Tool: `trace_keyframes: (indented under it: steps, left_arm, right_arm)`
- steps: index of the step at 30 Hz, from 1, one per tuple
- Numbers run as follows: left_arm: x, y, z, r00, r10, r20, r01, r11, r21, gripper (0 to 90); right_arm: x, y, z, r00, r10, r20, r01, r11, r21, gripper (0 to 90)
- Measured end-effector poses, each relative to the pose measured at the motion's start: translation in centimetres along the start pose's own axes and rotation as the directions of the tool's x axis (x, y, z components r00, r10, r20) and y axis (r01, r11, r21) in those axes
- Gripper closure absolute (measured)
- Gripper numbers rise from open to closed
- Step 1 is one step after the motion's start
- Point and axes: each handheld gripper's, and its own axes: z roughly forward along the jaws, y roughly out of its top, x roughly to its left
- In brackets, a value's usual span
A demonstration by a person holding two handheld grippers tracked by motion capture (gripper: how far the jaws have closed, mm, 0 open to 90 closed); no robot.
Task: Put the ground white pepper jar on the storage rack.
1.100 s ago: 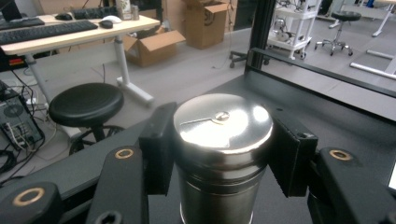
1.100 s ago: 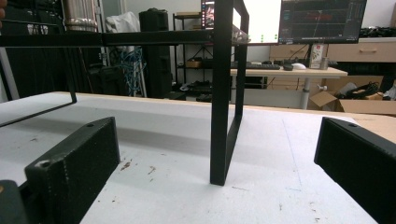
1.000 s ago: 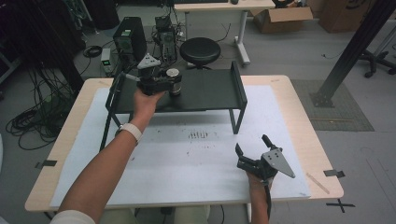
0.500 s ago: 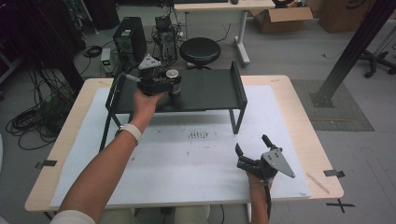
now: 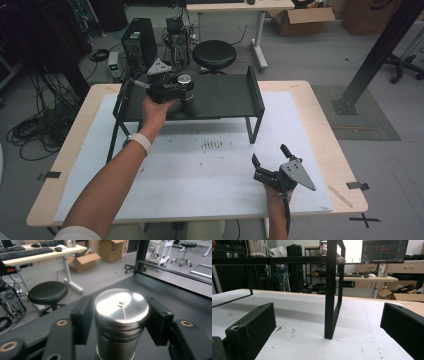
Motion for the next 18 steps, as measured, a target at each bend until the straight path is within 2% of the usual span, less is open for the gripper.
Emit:
trace_keyframes:
  steps: [4,10,14,18]
  left_arm:
    - [0.1,0.1,-0.3,0.9999,-0.005,-0.013,0.005,0.9999,-0.010,36.8]
    - [0.3,0.3,-0.9,0.9999,-0.011,-0.006,0.010,0.9994,-0.034,31.5]
    - [0.5,0.5,-1.3,0.9991,-0.042,0.002,0.042,0.9980,-0.048,25.6]
    - [0.7,0.6,-1.7,0.9986,-0.053,-0.003,0.053,0.9970,-0.057,22.6]
  right_arm:
    - [0.0,0.0,0.0,1.0000,-0.001,0.000,0.001,1.000,0.001,0.0]
    - [0.0,0.0,0.0,1.0000,-0.001,0.000,0.001,1.000,0.002,0.0]
    - [0.0,0.0,0.0,1.0000,-0.002,0.000,0.002,1.000,0.002,0.0]
    - [0.0,0.0,0.0,1.0000,-0.002,0.001,0.002,1.000,0.002,0.0]
